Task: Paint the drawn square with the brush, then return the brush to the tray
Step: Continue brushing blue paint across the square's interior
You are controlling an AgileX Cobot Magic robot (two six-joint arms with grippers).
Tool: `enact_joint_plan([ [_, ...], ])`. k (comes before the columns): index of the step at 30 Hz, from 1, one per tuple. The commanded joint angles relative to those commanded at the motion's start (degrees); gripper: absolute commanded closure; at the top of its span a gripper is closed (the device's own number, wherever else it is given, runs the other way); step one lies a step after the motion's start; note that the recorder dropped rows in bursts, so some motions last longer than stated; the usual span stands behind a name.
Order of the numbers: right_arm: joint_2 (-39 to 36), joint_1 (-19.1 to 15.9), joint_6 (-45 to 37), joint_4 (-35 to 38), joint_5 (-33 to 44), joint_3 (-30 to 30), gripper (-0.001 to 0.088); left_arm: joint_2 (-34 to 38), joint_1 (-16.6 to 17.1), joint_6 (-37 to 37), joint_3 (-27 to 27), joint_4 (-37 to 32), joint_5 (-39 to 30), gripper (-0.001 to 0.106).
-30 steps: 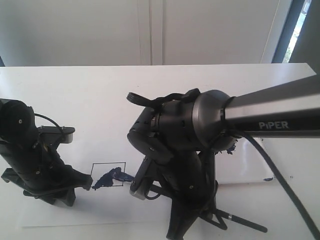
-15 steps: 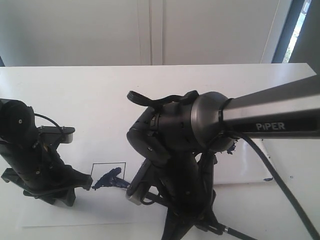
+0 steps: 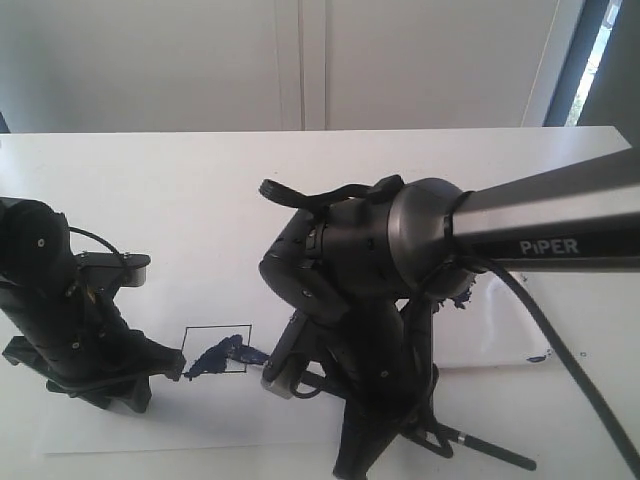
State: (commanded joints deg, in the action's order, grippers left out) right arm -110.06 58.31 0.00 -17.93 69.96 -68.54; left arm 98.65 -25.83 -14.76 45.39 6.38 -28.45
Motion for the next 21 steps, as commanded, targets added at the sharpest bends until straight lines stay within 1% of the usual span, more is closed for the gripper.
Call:
enact_joint_plan([
  [5,-0.3,-0.4,-0.3,0.8,0.0,0.0,0.0868,0.0,0.0,0.0,0.0,0.0,-0.1,0.057],
  [8,-0.3,-0.4,-2.1,4.3,0.0,0.0,0.0868,0.0,0.0,0.0,0.0,0.0,-0.1,0.057],
  [13,-0.3,0.5,-2.4,5.6,0.0,0.0,0.0868,0.0,0.0,0.1,0.0,-0.1,-0.1,0.057],
  [17,-0.3,2.1,-2.8,7.3,0.0,0.0,0.0868,0.0,0.0,0.1,0.0,-0.2,-0.1,0.057],
  [21,-0.3,4.4,-2.8,7.4,0.0,0.5,0.0868,0.0,0.0,0.1,0.0,-0.2,-0.1,0.057],
])
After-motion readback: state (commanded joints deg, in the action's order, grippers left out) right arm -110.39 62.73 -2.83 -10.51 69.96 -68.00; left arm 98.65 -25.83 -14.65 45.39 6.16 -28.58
